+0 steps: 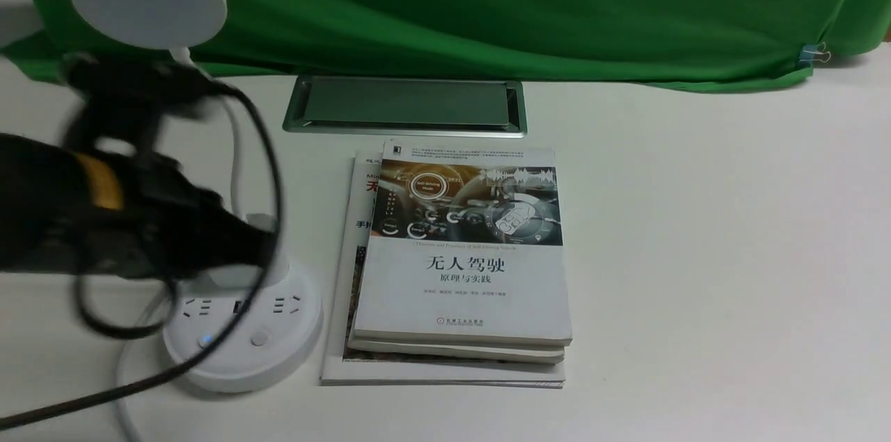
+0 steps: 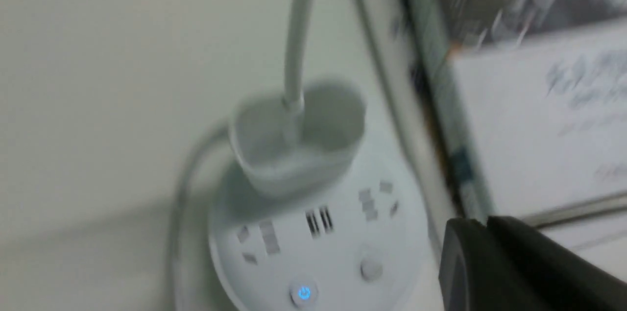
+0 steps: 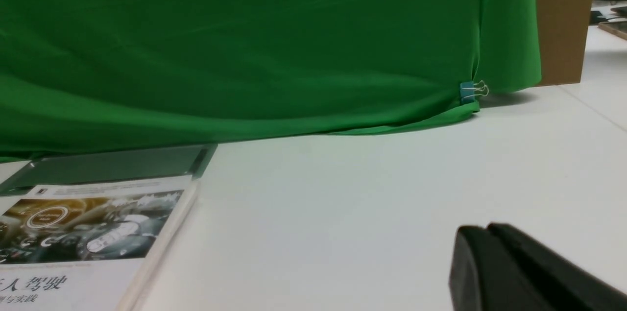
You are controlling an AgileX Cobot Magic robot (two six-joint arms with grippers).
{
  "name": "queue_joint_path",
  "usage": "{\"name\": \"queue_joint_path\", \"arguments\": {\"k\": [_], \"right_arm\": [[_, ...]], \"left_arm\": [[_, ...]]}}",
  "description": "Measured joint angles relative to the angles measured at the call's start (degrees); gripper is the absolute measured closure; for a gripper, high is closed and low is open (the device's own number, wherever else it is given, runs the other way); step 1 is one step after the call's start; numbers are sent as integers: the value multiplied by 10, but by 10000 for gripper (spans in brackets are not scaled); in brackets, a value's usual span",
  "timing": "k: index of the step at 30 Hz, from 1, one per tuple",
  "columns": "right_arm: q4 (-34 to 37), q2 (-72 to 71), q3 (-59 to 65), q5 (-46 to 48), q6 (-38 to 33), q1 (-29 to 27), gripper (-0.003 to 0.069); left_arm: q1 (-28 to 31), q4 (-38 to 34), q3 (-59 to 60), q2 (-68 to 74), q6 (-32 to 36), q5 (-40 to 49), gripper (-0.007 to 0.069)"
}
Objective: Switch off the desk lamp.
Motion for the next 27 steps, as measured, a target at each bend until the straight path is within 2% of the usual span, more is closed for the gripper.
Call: {"name": "queue_joint_path", "arguments": {"k": [7,13,17,21,23,27], "right_arm": [[0,0,0,0,0,0,622],[0,0,0,0,-1,0,622],[0,0,0,0,0,0,622],[0,0,0,0,0,0,622],[0,0,0,0,0,0,622],[0,0,0,0,0,0,622]], "left_arm": [[0,21,1,-140,0,-87,605],[0,22,1,-197,0,-150,605],[0,-28,1,-210,0,-157,605],[0,-54,22,-232,41,-168,605],[8,-73,85,-279,78,-193,605],[61,-79,218,-373,99,-261,605]]}}
